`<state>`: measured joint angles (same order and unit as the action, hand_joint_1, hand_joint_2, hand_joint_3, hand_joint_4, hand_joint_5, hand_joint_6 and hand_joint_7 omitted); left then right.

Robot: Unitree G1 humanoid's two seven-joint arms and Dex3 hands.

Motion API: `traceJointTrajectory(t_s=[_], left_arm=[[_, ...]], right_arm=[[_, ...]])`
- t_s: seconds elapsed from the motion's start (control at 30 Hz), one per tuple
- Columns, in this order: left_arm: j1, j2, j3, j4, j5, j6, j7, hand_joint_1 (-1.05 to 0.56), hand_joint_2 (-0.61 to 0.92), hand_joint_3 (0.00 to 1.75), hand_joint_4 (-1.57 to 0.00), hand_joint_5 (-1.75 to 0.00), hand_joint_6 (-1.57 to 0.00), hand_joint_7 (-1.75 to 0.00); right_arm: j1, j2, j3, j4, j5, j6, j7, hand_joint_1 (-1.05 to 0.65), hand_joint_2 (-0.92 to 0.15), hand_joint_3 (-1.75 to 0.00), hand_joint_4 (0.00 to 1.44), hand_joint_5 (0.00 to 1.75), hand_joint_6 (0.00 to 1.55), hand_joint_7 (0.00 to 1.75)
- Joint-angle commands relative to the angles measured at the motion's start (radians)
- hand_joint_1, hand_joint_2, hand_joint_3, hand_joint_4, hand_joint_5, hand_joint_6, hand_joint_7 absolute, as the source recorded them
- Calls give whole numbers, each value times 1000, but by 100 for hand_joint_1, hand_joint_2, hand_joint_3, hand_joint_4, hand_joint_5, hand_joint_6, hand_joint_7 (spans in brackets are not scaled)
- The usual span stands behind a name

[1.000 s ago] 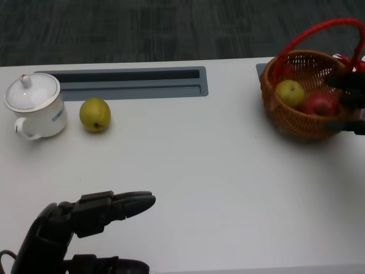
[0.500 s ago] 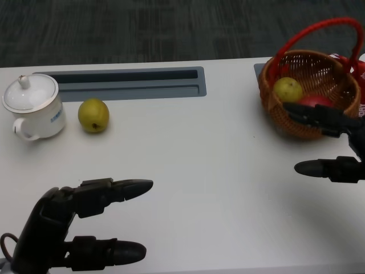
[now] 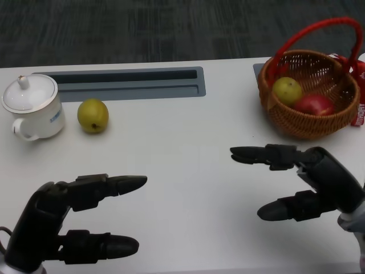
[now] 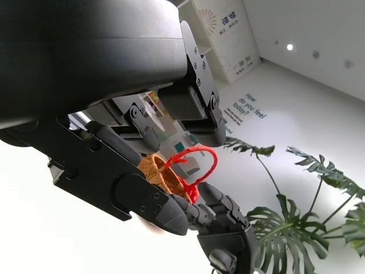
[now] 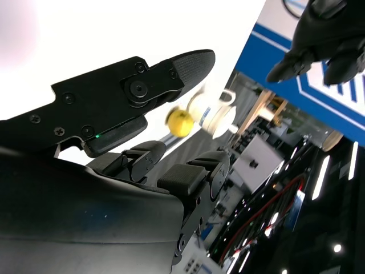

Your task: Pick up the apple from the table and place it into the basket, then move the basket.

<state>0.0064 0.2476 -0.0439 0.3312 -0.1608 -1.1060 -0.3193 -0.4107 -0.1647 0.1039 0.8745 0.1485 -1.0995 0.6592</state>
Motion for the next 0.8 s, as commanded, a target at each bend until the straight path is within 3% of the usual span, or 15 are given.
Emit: traceJointTrajectory(t_s=[0.03,0.4,0.8], left_arm=[[-10,17,20,16,-18,-18,-13,-51,73,0,-91,-1,-81,-1],[-24,26,50,30,-46,-26,-23,-46,71,0,-96,-2,-86,-2],[-10,28,56,11,-39,-7,-34,-45,69,0,-98,-3,-88,-2]], right_arm=[[6,20,12,26,-16,-35,12,-46,-77,0,64,0,58,0],[-46,117,20,147,-107,-121,-58,-34,-74,0,74,2,66,2],[-66,128,22,196,-159,-155,-117,-33,-76,0,76,0,68,0]])
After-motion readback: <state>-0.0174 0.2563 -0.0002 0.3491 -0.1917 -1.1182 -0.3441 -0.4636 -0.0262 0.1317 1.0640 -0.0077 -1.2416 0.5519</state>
